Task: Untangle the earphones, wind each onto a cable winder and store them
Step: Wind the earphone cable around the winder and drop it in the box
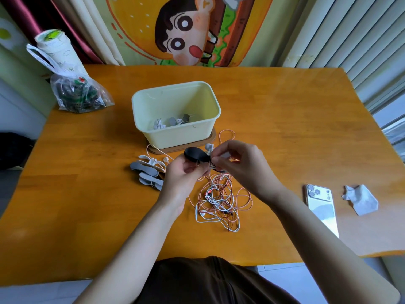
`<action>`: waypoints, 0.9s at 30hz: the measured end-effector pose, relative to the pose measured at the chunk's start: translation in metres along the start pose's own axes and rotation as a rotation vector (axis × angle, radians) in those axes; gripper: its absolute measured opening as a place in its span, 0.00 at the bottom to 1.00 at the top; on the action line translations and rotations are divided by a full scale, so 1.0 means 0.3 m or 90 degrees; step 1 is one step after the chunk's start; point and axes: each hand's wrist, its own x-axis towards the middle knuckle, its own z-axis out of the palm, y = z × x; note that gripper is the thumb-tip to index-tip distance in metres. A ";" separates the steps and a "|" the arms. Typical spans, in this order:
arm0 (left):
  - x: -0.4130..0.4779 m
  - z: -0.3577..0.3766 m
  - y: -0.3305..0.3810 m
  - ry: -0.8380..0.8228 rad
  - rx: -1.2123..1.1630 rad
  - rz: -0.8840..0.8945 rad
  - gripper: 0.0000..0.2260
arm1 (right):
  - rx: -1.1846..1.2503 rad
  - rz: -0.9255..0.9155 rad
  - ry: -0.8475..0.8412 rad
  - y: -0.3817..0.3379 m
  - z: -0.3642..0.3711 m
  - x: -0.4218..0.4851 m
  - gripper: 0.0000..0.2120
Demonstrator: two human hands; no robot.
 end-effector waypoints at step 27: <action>-0.006 0.018 -0.001 -0.047 -0.167 -0.036 0.07 | 0.159 0.038 0.061 0.028 0.004 -0.004 0.06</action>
